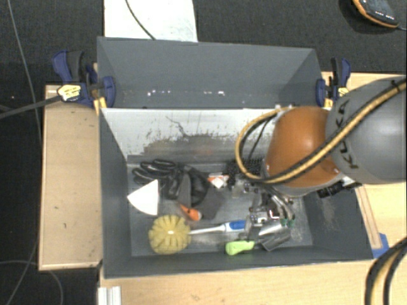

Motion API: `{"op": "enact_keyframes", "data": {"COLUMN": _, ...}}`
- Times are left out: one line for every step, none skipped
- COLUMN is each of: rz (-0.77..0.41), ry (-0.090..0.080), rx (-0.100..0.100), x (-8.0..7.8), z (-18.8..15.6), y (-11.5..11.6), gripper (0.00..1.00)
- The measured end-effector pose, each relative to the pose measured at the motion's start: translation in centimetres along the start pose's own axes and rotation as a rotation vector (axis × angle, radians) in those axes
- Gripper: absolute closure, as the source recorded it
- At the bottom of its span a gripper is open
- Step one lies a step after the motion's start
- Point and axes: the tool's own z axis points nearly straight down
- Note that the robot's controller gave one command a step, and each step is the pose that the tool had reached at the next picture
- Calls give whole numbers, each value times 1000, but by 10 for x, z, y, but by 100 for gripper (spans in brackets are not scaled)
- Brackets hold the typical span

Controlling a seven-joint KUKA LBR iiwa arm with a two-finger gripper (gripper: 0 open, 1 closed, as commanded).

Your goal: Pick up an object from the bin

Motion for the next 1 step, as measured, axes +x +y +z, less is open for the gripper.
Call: {"op": "enact_keyframes", "data": {"rz": 3, "ry": -8, "rx": 0, "x": -2, "z": -4, "y": 0, "gripper": 0}}
